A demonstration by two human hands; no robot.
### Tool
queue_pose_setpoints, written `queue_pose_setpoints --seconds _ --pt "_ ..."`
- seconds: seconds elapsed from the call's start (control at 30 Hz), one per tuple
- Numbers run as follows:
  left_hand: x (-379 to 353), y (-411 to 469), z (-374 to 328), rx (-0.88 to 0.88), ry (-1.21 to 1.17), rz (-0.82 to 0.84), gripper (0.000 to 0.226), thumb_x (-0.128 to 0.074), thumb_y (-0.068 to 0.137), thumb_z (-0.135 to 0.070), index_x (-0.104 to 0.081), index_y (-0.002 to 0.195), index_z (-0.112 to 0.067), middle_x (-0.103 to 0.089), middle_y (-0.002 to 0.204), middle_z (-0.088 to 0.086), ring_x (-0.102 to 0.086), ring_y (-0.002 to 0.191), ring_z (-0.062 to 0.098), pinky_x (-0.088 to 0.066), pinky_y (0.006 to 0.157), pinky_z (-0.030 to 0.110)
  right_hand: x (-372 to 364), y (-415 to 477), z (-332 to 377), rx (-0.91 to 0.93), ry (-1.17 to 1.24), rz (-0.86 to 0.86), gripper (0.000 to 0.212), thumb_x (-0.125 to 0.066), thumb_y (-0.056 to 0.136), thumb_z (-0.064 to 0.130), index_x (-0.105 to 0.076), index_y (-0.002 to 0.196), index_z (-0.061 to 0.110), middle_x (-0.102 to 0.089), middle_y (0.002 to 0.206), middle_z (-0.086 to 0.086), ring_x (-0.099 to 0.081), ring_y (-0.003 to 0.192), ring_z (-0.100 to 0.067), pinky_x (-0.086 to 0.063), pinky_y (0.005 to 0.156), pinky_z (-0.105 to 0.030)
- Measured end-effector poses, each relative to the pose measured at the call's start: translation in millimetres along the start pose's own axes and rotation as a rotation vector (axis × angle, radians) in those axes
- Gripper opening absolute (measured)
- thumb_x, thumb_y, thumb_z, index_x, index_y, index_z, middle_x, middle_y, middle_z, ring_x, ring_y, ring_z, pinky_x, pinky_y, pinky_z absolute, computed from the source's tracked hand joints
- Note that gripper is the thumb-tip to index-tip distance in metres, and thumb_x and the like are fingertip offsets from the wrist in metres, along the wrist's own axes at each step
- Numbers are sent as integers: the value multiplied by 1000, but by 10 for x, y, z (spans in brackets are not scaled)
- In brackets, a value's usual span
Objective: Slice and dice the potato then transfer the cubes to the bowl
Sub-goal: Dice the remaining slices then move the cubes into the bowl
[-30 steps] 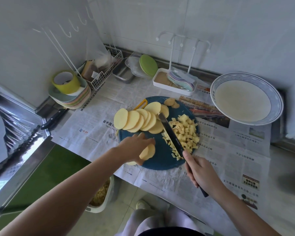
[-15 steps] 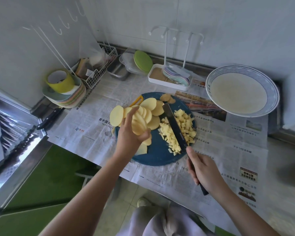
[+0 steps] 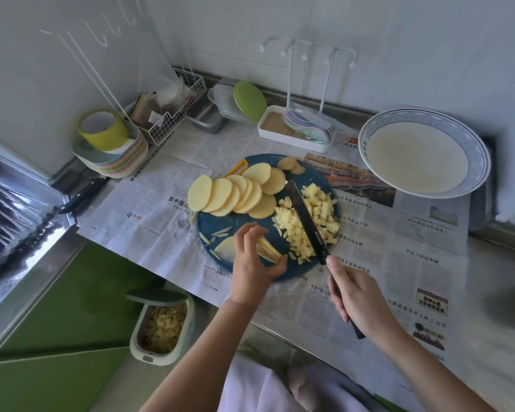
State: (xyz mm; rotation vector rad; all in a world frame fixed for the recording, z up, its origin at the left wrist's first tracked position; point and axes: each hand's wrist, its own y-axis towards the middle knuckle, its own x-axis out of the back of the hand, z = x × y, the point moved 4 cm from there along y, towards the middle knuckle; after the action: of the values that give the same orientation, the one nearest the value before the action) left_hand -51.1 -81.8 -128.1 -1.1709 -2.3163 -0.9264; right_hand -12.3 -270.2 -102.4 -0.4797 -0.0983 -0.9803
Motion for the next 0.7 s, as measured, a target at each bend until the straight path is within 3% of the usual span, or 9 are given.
queue_pose_setpoints --seconds 0.13,0.27,0.3,0.43,0.57,0.7 --pt "57 -76 35 96 34 21 61 -84 66 -22 -40 109 -23 -53 125 10 -47 111 8 -33 90 3 -12 -11 10 9 -8 10 67 -37 93 53 -48 68 -8 -45 45 -5 -39 37 -16 -34 39 -25" --pt "164 -264 141 304 -49 -14 58 -84 69 -30 -37 103 -32 -48 124 -12 -49 115 10 -49 92 33 0 -2 2 15 -13 22 67 -37 92 54 -48 68 -8 -46 46 -5 -39 38 -17 -35 40 -25" --pt "182 -293 149 358 -87 -15 58 -85 68 -30 -36 99 -34 -48 124 -15 -48 115 8 -50 91 34 1 0 -2 16 -15 27 67 -38 92 53 -48 68 -8 -45 46 -5 -39 38 -16 -34 40 -25" --pt "232 -383 168 465 -130 -2 56 -87 65 -28 -37 92 -30 -48 127 -13 -43 115 5 -41 88 26 -5 3 -33 18 -17 50 66 -38 93 53 -48 67 -7 -44 45 -5 -38 37 -16 -34 39 -25" --pt "280 -426 207 442 11 91 51 -85 66 -32 -42 92 -26 -45 122 -13 -40 114 5 -34 84 21 0 13 -45 20 -17 63 65 -38 93 53 -48 67 -7 -44 46 -5 -38 38 -15 -34 40 -25" --pt "314 -396 130 414 181 256 62 -80 72 -36 -41 119 -24 -42 121 -9 -40 117 15 -36 90 25 15 27 -32 22 -21 70 66 -38 92 53 -47 68 -7 -45 46 -5 -39 39 -17 -34 41 -26"
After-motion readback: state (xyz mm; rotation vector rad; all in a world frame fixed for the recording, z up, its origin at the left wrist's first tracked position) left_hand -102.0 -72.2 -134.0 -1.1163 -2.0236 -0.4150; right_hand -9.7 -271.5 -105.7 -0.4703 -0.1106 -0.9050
